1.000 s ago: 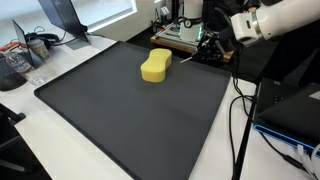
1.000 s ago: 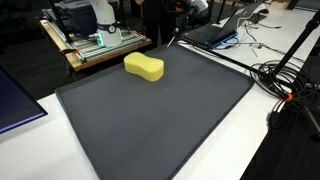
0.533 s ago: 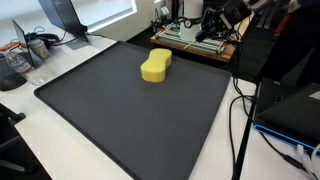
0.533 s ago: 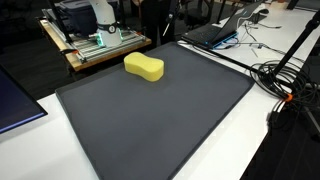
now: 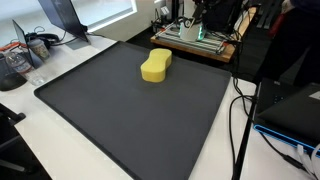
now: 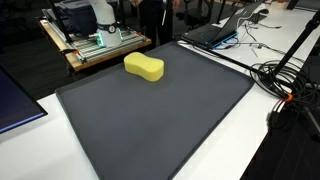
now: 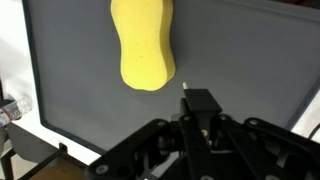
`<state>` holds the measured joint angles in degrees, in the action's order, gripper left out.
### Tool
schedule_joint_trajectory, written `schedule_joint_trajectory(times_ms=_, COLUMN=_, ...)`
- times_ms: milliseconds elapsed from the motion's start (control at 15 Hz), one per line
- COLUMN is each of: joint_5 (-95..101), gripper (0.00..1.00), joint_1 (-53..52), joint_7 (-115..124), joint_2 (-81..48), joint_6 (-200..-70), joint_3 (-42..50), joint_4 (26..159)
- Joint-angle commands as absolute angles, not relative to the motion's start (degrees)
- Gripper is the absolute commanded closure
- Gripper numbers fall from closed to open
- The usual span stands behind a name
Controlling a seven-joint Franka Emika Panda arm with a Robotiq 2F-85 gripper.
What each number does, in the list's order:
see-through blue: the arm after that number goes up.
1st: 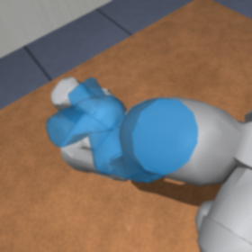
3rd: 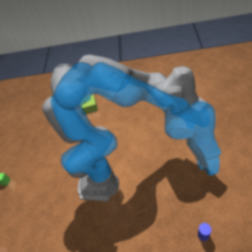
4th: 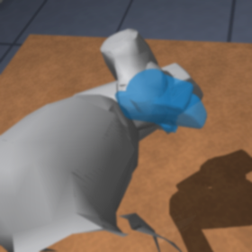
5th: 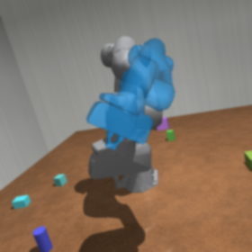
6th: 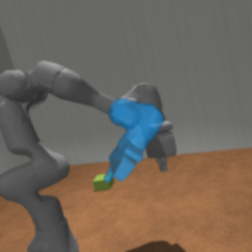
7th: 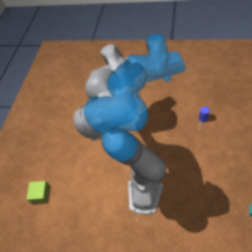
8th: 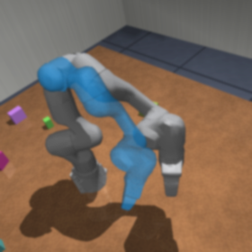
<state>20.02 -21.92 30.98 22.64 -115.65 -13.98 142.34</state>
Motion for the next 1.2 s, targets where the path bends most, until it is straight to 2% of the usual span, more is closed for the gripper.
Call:
schedule_joint_trajectory(times_ms=0, joint_5=10.1, gripper=0.97, joint_1=-17.9, joint_7=24.3, joint_2=36.2, joint_6=-116.4, joint_3=-11.0, joint_4=148.7)
schedule_joint_trajectory(times_ms=267, joint_5=4.4, gripper=0.97, joint_1=-12.9, joint_7=18.5, joint_2=43.9, joint_6=-113.2, joint_3=-7.1, joint_4=150.0)
schedule_joint_trajectory(times_ms=467, joint_5=2.8, gripper=0.97, joint_1=-9.1, joint_7=15.1, joint_2=45.2, joint_6=-110.7, joint_3=-4.9, joint_4=148.8)
schedule_joint_trajectory(times_ms=867, joint_5=2.0, gripper=0.97, joint_1=-3.0, joint_7=10.4, joint_2=37.9, joint_6=-108.0, joint_3=-1.3, joint_4=143.8)
schedule_joint_trajectory(times_ms=1133, joint_5=2.8, gripper=0.97, joint_1=-2.6, joint_7=7.7, joint_2=32.9, joint_6=-107.4, joint_3=-1.9, joint_4=140.6)
